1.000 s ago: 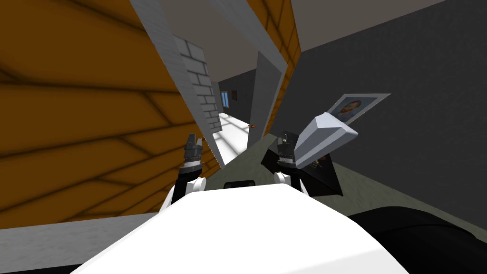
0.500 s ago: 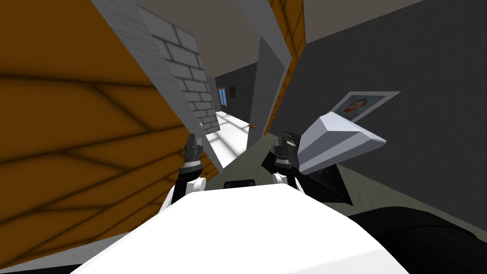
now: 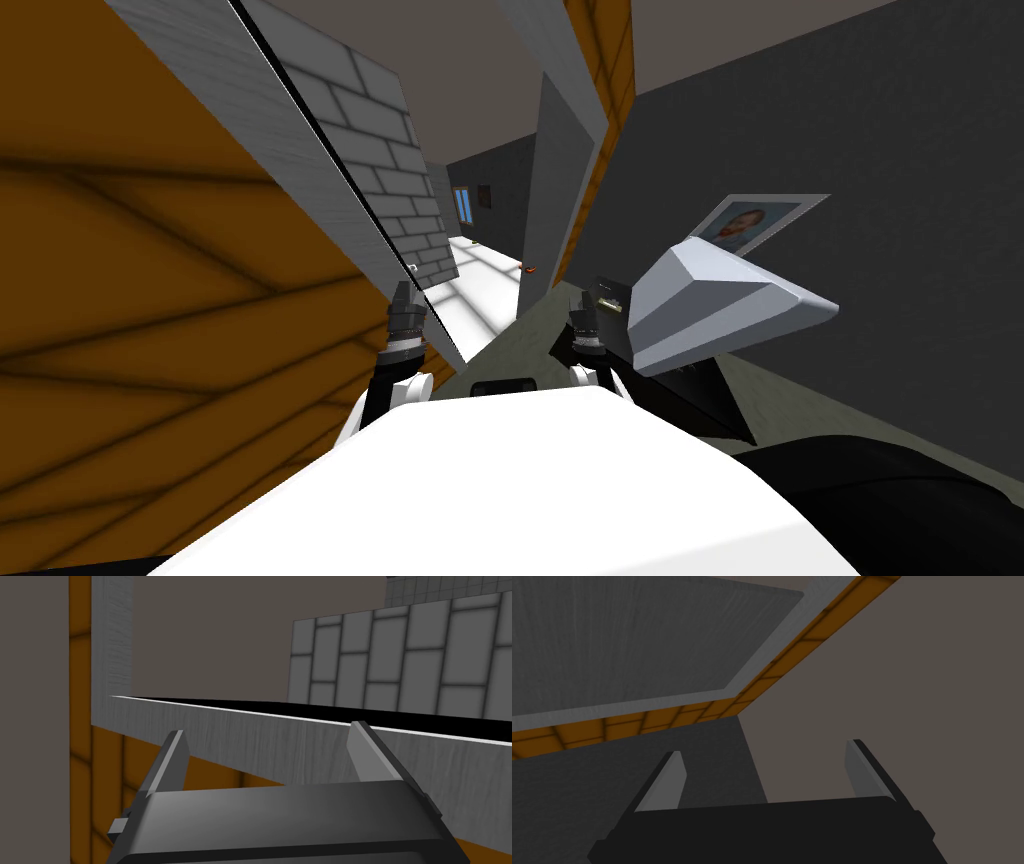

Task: Push the door open

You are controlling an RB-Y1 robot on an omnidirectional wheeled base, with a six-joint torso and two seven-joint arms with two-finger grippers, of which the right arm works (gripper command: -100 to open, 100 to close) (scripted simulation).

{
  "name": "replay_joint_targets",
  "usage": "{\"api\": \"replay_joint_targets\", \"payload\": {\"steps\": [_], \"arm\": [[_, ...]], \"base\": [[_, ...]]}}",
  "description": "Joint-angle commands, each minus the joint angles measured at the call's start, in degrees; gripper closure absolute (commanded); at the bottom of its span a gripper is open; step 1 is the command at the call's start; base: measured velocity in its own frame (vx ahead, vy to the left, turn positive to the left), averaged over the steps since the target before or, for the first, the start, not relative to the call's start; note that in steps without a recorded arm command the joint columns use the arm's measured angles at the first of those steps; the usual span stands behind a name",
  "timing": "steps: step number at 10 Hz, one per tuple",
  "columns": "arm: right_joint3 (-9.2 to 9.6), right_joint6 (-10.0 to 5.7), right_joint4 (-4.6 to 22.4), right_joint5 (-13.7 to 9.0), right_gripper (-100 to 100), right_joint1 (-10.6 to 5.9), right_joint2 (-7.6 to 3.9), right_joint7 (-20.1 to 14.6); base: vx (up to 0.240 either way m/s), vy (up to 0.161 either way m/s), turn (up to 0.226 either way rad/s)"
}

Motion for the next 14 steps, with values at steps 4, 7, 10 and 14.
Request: {"api": "replay_joint_targets", "payload": {"steps": [4,7,10,14], "arm": [[1.84,-3.47,4.77,1.95,-100,-0.86,-1.57,-1.5],[3.04,-6.09,8.56,3.32,-100,-1.66,-2.87,-2.73],[4.05,-8.32,11.76,4.48,-100,-2.34,-3.95,-3.77],[5.63,-11.82,16.78,6.3,-100,-3.41,-5.63,-5.4]], "base": [[0.157,0.014,-0.052],[0.132,-0.01,-0.061],[0.135,0.01,-0.054],[0.156,0.006,-0.063]]}}
